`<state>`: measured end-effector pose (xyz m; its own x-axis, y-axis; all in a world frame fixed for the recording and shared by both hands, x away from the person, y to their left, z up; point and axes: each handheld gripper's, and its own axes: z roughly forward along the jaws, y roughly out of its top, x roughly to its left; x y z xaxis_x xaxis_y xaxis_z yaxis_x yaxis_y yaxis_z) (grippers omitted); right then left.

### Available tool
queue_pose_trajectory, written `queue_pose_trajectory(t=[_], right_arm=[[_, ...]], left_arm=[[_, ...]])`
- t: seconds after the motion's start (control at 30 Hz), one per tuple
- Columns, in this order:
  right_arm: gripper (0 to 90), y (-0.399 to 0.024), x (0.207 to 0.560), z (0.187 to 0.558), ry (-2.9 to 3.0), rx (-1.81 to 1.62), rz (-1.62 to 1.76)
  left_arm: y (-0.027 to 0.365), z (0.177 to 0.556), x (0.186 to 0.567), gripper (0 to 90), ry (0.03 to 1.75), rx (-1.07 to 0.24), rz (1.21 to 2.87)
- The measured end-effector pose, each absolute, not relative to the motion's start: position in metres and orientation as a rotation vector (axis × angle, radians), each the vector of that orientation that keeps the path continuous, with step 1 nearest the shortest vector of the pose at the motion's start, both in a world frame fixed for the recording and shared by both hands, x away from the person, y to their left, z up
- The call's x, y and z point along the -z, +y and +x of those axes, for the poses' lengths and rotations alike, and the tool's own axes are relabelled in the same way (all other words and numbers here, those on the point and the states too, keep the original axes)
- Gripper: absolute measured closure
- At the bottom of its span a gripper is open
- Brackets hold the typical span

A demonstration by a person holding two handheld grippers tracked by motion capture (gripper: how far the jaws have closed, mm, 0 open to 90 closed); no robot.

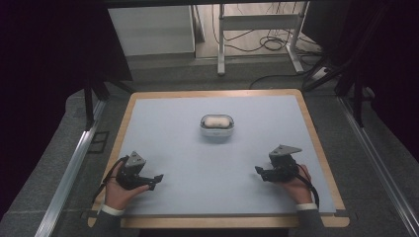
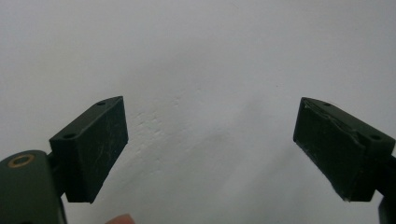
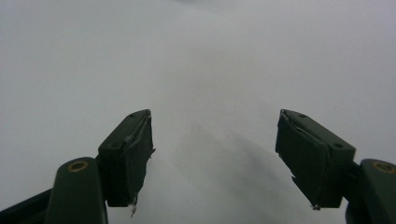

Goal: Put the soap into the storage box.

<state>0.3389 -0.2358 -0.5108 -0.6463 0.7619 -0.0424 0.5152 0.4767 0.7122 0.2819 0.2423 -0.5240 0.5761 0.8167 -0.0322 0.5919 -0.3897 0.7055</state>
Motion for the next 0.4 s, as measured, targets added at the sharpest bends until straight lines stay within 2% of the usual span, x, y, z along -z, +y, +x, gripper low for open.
queue_pose_trajectory(t=[0.4], right_arm=[[17.6, -0.2425, 0.5105, 0.3405, 2.269, -0.948, 1.139]], left_arm=[[0.2437, 0.2817, 0.5230, 10.6, 1.120, -0.420, 2.114]])
